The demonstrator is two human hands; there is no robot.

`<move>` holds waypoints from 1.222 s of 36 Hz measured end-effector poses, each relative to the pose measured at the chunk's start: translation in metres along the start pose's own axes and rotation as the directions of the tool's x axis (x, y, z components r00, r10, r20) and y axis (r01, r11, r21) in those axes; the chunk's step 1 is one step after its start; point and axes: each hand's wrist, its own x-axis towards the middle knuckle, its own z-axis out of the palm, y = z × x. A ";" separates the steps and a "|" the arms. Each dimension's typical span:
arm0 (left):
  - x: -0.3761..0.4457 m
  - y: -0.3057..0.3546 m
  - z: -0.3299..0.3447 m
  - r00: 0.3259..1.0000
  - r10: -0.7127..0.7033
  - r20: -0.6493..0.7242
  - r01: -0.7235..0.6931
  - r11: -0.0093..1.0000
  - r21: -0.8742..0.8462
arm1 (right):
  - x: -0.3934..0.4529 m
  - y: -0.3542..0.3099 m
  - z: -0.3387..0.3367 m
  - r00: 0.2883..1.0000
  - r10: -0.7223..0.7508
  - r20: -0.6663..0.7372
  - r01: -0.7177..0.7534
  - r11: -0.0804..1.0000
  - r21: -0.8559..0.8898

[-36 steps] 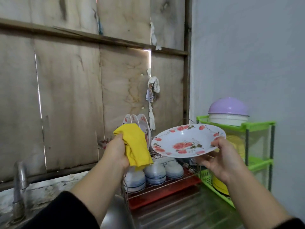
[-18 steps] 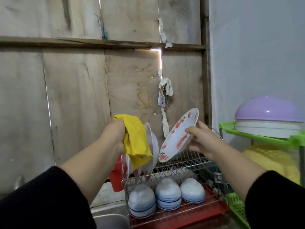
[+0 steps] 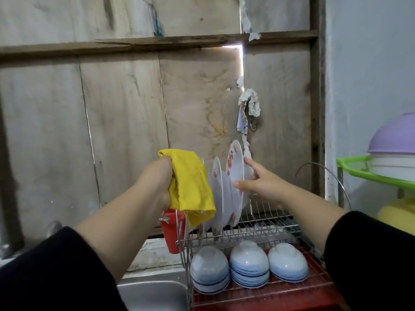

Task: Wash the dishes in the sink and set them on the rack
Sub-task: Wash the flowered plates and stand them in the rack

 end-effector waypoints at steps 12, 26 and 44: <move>0.000 -0.010 -0.003 0.999 0.000 -0.036 -0.001 1.000 -0.018 | 0.007 0.030 0.019 0.997 0.000 0.077 0.015 0.979 -0.205; -0.009 -0.011 -0.005 0.998 0.058 -0.040 -0.060 0.997 -0.057 | -0.028 0.003 0.020 0.999 -0.045 -0.031 0.025 0.888 -0.458; -0.038 -0.062 -0.098 0.972 0.229 -0.045 -0.222 0.968 0.115 | -0.094 -0.035 0.162 0.982 -0.014 0.187 -0.131 0.660 0.740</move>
